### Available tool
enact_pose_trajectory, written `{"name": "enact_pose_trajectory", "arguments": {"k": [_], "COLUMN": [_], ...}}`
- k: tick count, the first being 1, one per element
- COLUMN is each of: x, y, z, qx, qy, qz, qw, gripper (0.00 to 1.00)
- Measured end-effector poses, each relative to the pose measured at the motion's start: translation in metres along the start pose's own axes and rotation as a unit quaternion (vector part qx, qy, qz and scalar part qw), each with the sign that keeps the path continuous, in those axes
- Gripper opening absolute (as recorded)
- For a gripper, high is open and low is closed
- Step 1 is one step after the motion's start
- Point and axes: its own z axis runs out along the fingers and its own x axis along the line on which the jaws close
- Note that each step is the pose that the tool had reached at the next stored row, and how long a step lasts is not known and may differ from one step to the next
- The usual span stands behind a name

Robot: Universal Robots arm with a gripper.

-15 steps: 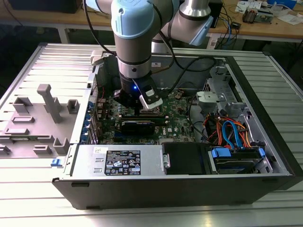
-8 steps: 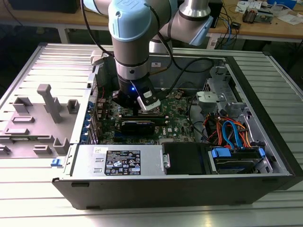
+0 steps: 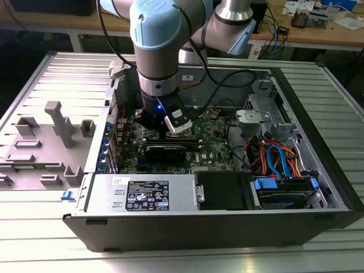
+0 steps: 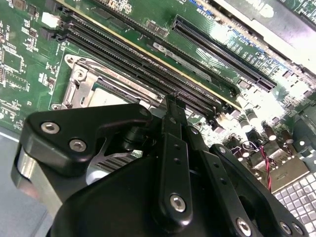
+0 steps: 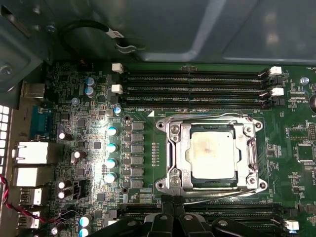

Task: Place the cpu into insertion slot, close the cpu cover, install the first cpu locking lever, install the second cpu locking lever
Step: 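Install the second cpu locking lever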

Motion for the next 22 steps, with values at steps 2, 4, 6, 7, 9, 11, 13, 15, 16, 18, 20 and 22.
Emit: {"name": "enact_pose_trajectory", "arguments": {"k": [2, 4, 6, 7, 9, 11, 13, 15, 16, 18, 20, 22], "x": [0.0003, 0.0004, 0.0004, 0.0004, 0.0005, 0.0005, 0.0005, 0.0008, 0.0011, 0.0013, 0.0015, 0.0018], "y": [-0.0001, -0.0001, -0.0001, -0.0001, -0.0002, -0.0004, -0.0005, -0.0007, -0.0008, -0.0008, -0.001, -0.0013], "z": [0.0002, 0.0004, 0.0006, 0.0008, 0.0016, 0.0031, 0.0041, 0.0044, 0.0047, 0.0055, 0.0059, 0.0062], "qx": [-0.0001, -0.0001, -0.0002, -0.0004, -0.0032, -0.0063, -0.0084, -0.011, -0.0131, -0.0143, -0.0151, -0.0156], "qy": [0.0001, 0.0001, 0.0, 0.0, 0.0, 0.0, 0.0, 0.0, 0.0, -0.0001, 0.0, 0.0001], "qz": [0.0, 0.0, 0.0, 0.0, 0.0, 0.0, 0.0, 0.0, 0.0, 0.0, 0.0, -0.001], "qw": [1.0, 1.0, 1.0, 1.0, 1.0, 1.0, 1.0, 0.9999, 0.9999, 0.9999, 0.9999, 0.9999], "gripper": [0.11, 0.11, 0.11, 0.11, 0.11, 0.11, 0.11, 0.11, 0.11, 0.11, 0.11, 0.11]}}
